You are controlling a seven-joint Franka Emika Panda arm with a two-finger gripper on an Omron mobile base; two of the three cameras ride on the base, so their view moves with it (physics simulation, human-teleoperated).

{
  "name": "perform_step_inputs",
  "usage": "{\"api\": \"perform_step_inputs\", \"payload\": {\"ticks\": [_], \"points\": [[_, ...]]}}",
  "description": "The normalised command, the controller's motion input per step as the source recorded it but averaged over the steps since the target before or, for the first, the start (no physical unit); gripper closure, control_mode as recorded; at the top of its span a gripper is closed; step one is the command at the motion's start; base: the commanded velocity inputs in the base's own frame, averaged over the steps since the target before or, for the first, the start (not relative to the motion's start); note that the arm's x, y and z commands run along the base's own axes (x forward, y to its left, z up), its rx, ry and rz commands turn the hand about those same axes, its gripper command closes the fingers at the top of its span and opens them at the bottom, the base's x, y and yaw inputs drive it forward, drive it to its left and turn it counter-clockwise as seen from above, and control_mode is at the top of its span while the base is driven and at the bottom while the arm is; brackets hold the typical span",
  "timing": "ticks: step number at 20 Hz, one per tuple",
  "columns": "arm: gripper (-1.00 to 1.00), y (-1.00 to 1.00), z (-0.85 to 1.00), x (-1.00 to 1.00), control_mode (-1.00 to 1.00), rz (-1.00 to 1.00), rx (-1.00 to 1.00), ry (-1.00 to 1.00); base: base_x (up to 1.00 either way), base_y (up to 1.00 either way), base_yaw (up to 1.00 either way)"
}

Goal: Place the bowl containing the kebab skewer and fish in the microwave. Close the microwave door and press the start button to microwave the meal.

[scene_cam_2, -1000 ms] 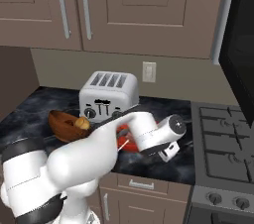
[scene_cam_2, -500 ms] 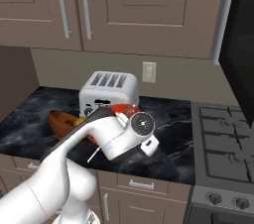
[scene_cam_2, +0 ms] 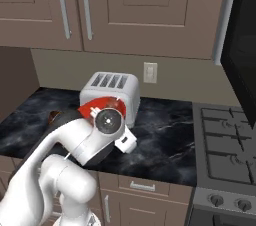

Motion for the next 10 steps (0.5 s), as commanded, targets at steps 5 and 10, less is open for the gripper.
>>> {"api": "perform_step_inputs", "payload": {"ticks": [5, 10], "points": [[1.00, 0.00, 0.63, -0.45, -1.00, 0.12, 0.21, 0.00, 0.00, 0.00, 0.00], [1.00, 0.00, 0.61, -0.40, -1.00, 0.11, 0.23, -0.02, 0.00, 0.00, 0.00]]}}
